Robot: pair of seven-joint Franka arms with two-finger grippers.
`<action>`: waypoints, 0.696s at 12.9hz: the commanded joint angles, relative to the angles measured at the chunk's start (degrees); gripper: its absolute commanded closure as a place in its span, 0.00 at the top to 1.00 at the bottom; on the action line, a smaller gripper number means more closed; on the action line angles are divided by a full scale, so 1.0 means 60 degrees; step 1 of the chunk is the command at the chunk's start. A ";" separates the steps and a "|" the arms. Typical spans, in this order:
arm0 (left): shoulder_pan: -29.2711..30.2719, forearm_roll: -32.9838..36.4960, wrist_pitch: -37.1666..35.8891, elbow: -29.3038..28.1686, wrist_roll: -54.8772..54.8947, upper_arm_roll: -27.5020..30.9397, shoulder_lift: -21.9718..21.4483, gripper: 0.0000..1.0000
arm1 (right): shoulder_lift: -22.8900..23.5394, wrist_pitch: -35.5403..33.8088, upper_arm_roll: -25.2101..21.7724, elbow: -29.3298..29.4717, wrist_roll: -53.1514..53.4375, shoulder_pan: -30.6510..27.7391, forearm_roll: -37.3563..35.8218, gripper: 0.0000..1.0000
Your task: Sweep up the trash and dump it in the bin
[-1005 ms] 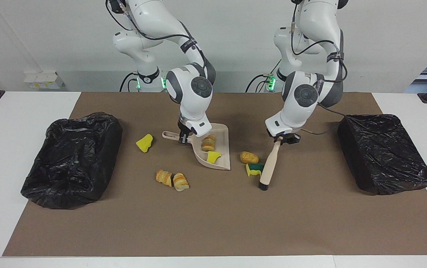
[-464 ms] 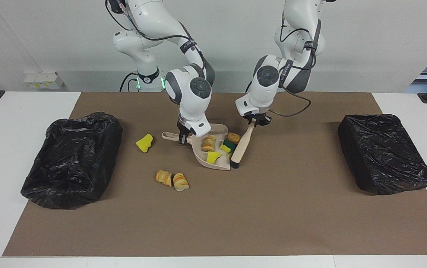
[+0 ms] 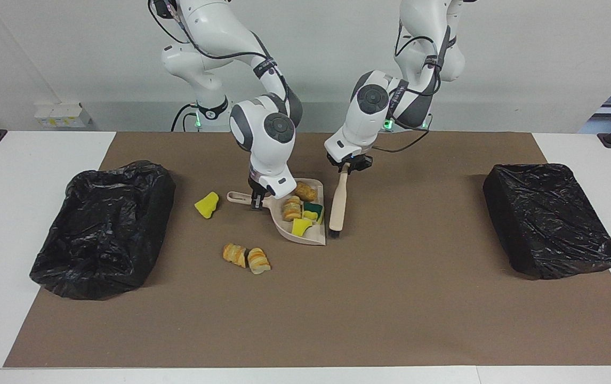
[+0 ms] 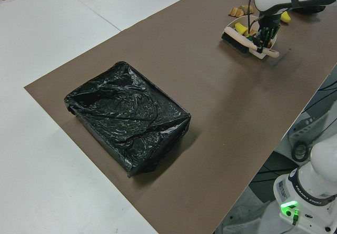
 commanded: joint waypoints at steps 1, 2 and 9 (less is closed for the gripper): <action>0.0070 -0.0123 -0.0214 0.0221 -0.0416 0.0216 -0.0355 0.00 | -0.0271 0.0256 0.0074 -0.0329 -0.0622 -0.0256 -0.0198 0.00; 0.0216 -0.0108 -0.0374 0.0222 -0.0416 0.0217 -0.0502 0.00 | -0.0286 0.0242 0.0074 -0.0256 -0.0856 -0.0330 -0.0169 0.00; -0.0132 0.0009 -0.0757 -0.0902 -0.2260 0.0144 -0.1423 0.00 | -0.0886 -0.0182 0.0074 0.0403 -0.3331 -0.1734 0.0769 0.00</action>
